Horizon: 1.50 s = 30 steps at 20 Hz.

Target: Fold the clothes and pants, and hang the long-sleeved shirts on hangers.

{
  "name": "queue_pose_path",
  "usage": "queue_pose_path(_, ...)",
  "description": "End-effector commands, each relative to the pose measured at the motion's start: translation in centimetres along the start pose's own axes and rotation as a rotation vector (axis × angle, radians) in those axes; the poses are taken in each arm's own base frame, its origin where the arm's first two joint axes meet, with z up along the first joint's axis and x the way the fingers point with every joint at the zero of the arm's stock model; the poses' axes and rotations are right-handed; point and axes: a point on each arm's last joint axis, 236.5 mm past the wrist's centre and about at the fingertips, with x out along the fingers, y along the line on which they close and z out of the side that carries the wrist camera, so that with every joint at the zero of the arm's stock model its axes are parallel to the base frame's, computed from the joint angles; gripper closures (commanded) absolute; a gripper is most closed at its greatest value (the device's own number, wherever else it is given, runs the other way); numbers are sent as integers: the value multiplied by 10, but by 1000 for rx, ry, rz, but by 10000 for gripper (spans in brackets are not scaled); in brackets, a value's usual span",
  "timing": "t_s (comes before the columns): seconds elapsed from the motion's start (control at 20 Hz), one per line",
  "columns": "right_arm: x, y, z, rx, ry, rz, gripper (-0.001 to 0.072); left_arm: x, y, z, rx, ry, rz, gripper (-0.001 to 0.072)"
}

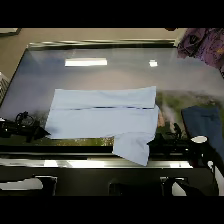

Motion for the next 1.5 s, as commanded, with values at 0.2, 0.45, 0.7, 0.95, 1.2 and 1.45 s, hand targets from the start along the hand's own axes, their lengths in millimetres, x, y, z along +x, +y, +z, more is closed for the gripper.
queue_pose_path(0.2,-28,15,-33,-29,12,-31,682,-33,-30,-19,49,-124,25,690)
queue_pose_path(0.45,-55,34,-75,-80,-5,-31,683,-36,-36,-46,50,-277,53,690)
queue_pose_path(0.7,-82,62,-46,-158,-144,-30,683,-63,-52,-19,71,-413,49,691)
queue_pose_path(0.95,-89,88,20,-218,-169,-7,683,-82,-72,31,135,-510,71,691)
queue_pose_path(1.2,-83,107,98,-247,-218,28,683,-67,-84,84,170,-506,90,691)
queue_pose_path(1.45,-62,149,173,-376,-358,-95,683,-58,-96,127,203,-506,98,691)
